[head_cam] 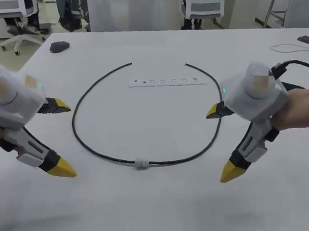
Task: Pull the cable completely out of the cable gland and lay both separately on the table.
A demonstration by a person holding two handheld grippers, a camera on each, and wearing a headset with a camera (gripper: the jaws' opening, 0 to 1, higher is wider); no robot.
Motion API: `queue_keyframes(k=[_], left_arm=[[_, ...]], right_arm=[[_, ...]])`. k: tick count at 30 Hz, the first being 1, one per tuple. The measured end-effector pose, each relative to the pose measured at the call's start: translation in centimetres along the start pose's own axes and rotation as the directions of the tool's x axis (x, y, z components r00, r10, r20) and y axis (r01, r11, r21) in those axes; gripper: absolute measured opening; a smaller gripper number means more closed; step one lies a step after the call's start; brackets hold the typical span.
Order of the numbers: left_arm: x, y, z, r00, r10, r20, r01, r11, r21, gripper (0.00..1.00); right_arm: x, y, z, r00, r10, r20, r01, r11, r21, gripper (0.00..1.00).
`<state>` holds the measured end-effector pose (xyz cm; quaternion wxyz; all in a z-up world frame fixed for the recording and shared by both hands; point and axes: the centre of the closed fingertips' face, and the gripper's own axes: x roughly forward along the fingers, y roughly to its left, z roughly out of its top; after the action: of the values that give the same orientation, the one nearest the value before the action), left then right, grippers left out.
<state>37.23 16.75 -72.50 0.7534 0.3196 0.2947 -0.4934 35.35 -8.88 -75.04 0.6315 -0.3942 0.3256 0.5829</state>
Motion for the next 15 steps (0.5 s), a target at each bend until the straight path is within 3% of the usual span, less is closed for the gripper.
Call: queue_keyframes(k=[3, 7, 15], left_arm=[[-0.6, -0.1, -0.2, 1.0, 0.001, -0.004, -0.001, 1.0, 0.01, 1.0], [-1.1, -0.1, -0.7, 1.0, -0.006, -0.003, 0.006, 1.0, -0.003, 1.0], [-1.1, 0.3, -0.2, 0.9998, 0.004, 0.02, -0.004, 1.0, -0.003, 1.0]], right_arm=[[-0.1, -0.3, -0.6, 0.9991, -0.022, -0.036, 0.021, 0.999, -0.027, 0.99], [-0.2, -0.3, -0.6, 0.9993, -0.019, -0.032, 0.018, 1.0, -0.02, 0.99], [-0.1, -0.4, -0.3, 0.9995, -0.016, -0.027, 0.015, 1.0, -0.017, 0.99]])
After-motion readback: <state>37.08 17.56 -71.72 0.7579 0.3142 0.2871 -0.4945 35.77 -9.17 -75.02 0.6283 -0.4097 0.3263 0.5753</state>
